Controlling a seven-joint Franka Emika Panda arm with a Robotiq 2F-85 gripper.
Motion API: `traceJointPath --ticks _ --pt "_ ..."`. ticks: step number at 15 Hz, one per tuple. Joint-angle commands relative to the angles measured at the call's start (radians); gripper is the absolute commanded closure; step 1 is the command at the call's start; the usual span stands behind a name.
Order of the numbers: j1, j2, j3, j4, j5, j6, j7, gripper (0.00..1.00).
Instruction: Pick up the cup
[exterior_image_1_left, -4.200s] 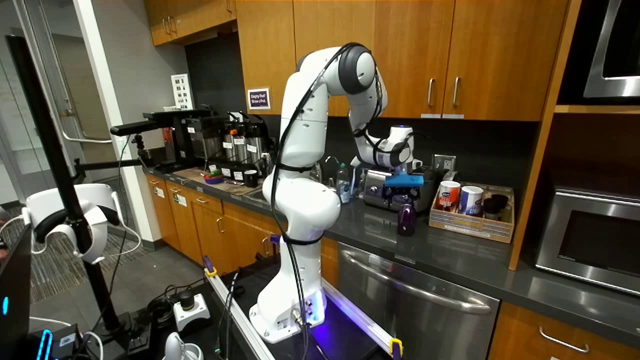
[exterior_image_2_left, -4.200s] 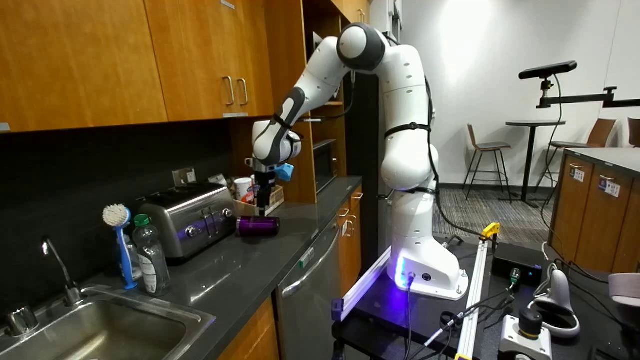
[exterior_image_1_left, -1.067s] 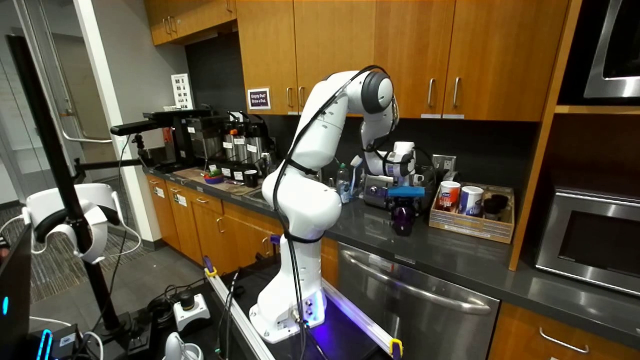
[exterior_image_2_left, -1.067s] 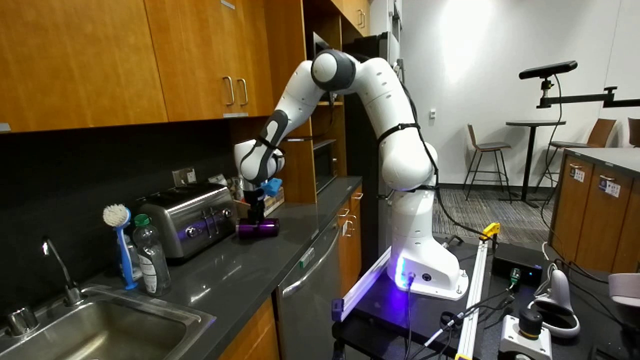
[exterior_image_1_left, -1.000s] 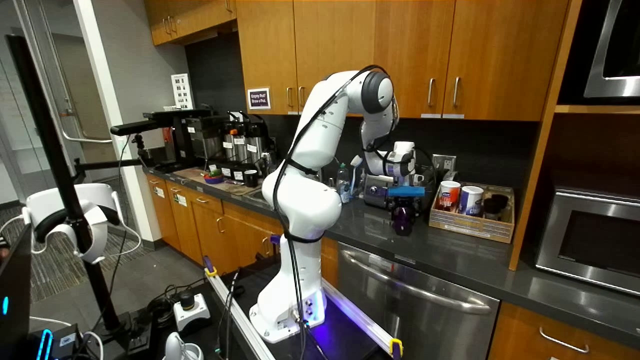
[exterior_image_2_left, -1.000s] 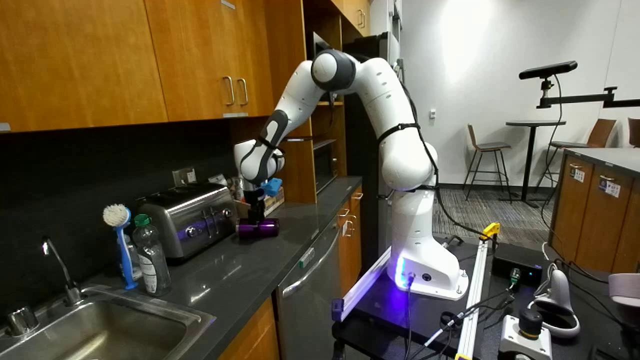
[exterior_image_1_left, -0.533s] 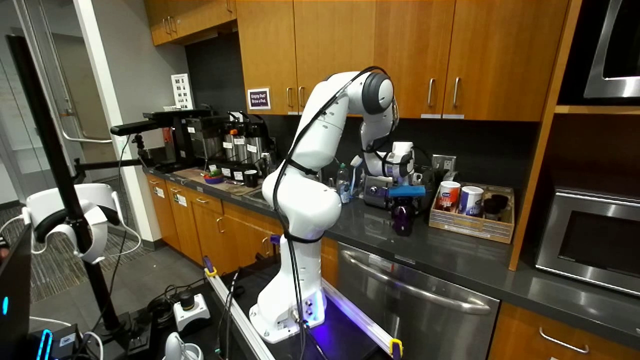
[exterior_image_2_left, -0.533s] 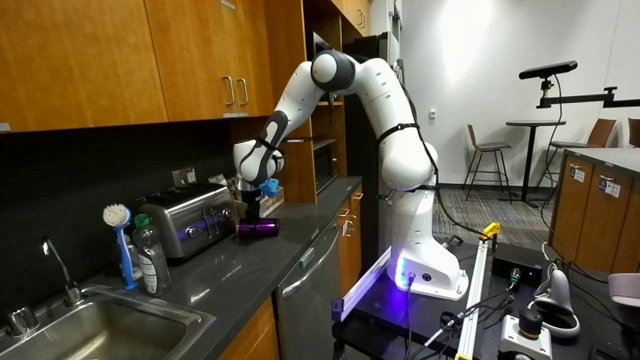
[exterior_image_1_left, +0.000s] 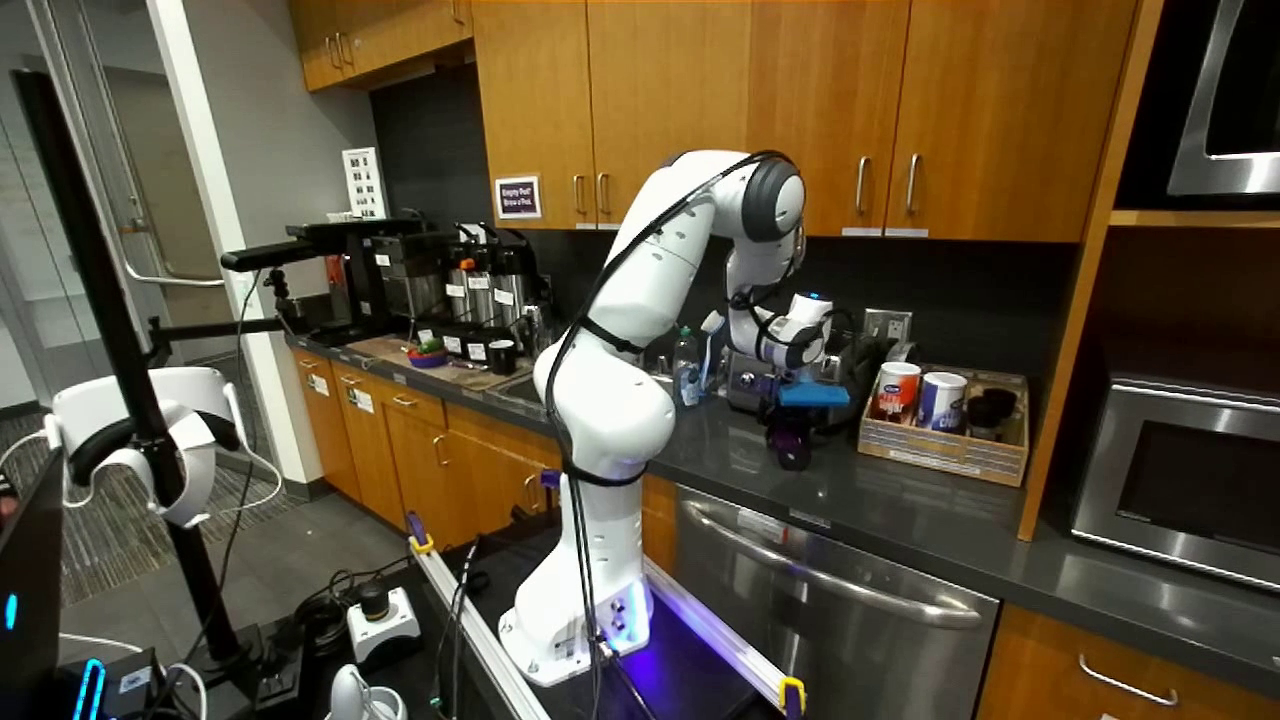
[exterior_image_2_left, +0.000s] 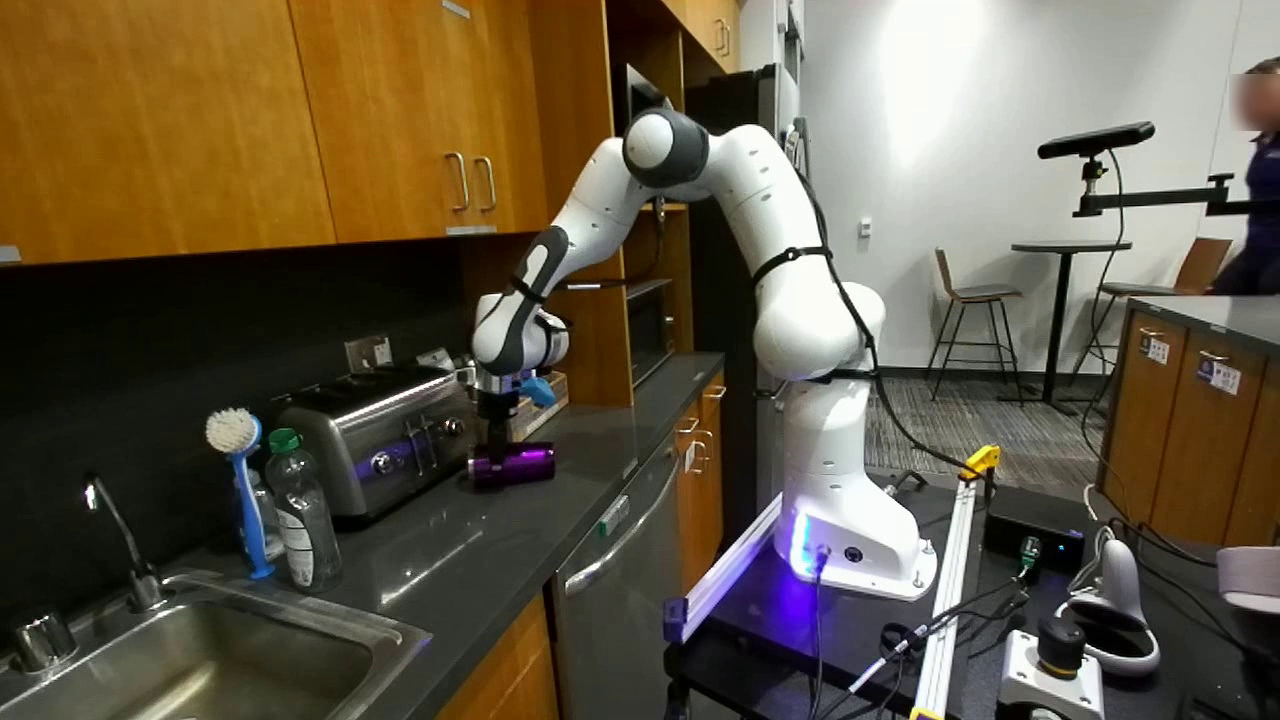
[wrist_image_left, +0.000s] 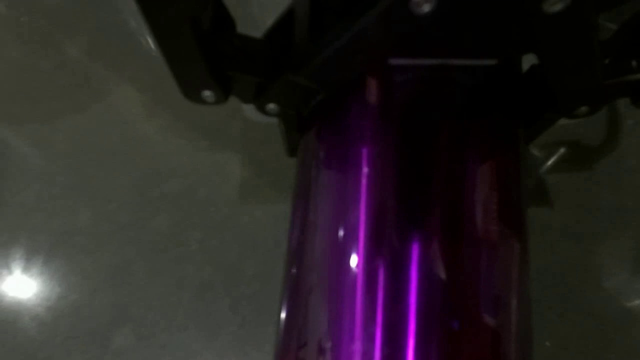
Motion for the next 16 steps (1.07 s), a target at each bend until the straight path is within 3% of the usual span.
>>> traceJointPath --ticks 1,6,11,16 --pt "-0.116 0.01 0.124 -0.002 0.158 -0.026 -0.243 0.33" --pt "-0.318 0.031 0.322 0.01 0.376 -0.1 -0.626 0.33" --pt "-0.292 0.02 0.259 0.067 0.61 -0.335 -0.972 0.33" --pt "-0.233 -0.026 0.142 0.108 0.781 -0.627 -1.283 0.33"
